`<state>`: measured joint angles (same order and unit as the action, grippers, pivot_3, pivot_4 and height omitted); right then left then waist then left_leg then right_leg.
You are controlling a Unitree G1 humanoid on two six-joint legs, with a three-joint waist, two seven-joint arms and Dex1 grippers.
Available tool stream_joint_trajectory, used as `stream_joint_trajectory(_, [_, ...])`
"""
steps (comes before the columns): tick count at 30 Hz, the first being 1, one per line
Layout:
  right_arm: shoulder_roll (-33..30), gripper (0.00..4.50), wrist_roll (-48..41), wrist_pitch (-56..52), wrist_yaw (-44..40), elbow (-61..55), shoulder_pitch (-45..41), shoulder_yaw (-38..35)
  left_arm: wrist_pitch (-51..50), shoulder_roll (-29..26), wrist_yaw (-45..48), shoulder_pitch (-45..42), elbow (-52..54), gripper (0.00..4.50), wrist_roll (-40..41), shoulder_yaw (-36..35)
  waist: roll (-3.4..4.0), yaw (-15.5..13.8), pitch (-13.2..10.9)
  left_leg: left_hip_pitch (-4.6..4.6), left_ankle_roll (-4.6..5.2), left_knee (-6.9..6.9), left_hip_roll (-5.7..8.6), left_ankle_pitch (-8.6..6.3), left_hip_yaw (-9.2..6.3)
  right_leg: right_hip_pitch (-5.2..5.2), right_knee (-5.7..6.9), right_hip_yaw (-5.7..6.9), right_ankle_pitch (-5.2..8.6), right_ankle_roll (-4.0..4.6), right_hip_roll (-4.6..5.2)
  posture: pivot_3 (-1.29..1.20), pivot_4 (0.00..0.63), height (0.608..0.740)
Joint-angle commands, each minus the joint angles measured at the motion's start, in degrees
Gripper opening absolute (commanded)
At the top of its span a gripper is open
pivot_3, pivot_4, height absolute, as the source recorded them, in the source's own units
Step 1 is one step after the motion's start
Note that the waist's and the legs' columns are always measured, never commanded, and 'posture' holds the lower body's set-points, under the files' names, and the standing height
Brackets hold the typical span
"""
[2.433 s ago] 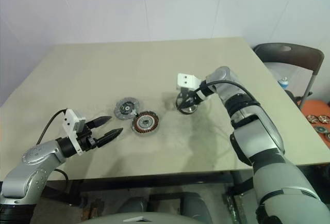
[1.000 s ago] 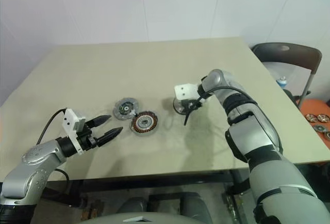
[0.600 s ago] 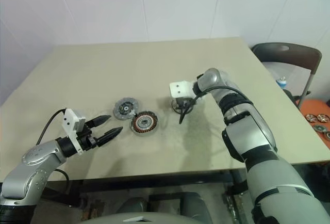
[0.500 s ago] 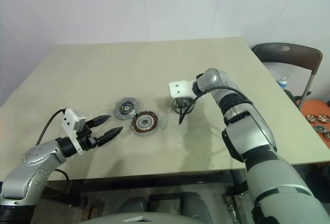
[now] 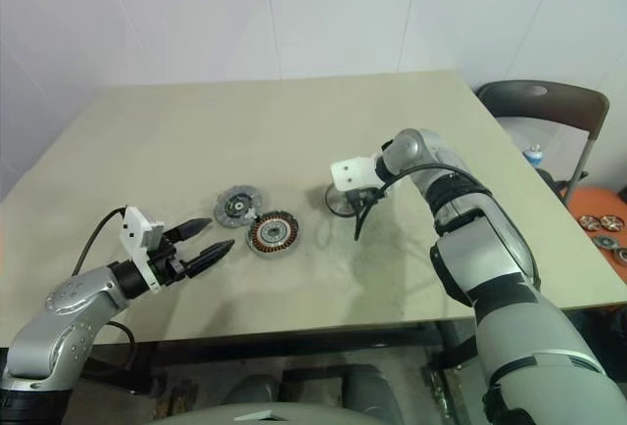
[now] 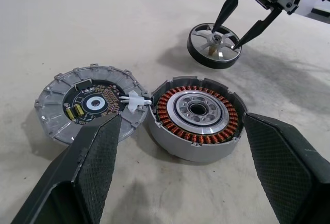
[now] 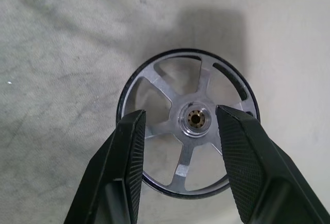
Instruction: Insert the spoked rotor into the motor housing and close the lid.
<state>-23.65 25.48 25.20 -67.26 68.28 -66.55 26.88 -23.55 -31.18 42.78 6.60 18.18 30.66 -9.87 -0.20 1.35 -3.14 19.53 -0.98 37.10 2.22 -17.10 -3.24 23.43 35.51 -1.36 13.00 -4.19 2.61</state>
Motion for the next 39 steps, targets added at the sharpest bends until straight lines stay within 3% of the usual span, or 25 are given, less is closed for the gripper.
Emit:
stream_joint_trajectory(1, [0.9,2.27,1.04,-0.45,1.64,0.38,-3.1,0.32,0.82,0.26,-0.32,-0.54,1.69,4.02,0.01,-0.14,0.0,-0.04,0.0,0.0,0.0,0.0,0.0,0.0,0.0,0.0,0.01,0.0,0.0,0.01,-0.01,0.0,0.0,0.74])
stream_joint_trajectory(10, [1.04,2.27,4.81,-3.06,6.81,3.87,-5.2,1.84,1.3,1.45,-1.16,0.2,2.03,4.02,-0.45,0.12,0.0,-0.21,0.0,0.01,-0.02,0.01,0.02,0.01,0.0,0.0,-0.01,0.0,0.03,0.05,0.01,0.0,0.0,0.74])
stream_joint_trajectory(39, [3.13,2.27,4.31,-1.84,6.29,3.71,-3.2,0.95,1.87,2.95,-2.35,0.2,1.72,4.02,-1.57,0.06,-0.04,1.2,0.04,-0.09,-0.03,0.03,0.02,0.02,-0.01,-0.09,0.04,0.0,-0.01,-0.01,0.0,0.0,0.0,0.74])
